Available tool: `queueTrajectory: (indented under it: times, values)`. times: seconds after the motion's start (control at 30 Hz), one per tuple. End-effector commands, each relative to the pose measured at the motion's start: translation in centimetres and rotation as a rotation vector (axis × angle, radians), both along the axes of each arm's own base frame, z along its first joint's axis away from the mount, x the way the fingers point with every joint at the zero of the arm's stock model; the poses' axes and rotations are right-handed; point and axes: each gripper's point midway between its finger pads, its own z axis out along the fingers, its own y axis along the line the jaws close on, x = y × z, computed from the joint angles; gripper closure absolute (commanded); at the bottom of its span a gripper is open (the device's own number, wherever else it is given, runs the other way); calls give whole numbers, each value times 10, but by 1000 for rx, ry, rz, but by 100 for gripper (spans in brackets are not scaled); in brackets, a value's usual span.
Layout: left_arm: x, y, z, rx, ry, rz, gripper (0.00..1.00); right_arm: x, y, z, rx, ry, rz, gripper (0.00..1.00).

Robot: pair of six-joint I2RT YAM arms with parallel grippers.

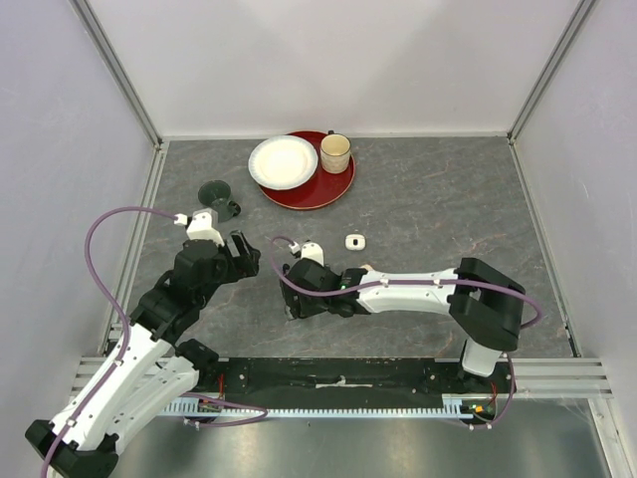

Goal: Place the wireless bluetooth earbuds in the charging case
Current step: Pick up the charging case at the center of the board.

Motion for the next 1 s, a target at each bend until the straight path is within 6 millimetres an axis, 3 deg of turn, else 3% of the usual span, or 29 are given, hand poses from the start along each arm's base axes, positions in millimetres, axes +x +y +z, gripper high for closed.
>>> queueTrajectory:
  times: [0.0, 0.33, 0.53, 0.63, 0.97]
  values:
    - [1, -5, -2, 3, -2, -41, 11, 12, 8, 2, -42, -62, 21, 16]
    - [2, -8, -2, -5, -5, -49, 10, 18, 10, -13, -139, -93, 60, 29]
    - [3, -9, -7, -1, 8, -47, 10, 11, 8, -17, -163, -91, 83, 29]
    - [3, -11, -9, -2, 16, -57, 9, 11, 3, -22, -184, -90, 81, 25]
    - [5, -14, -8, -5, 25, -60, 9, 15, 2, -26, -207, -100, 69, 34]
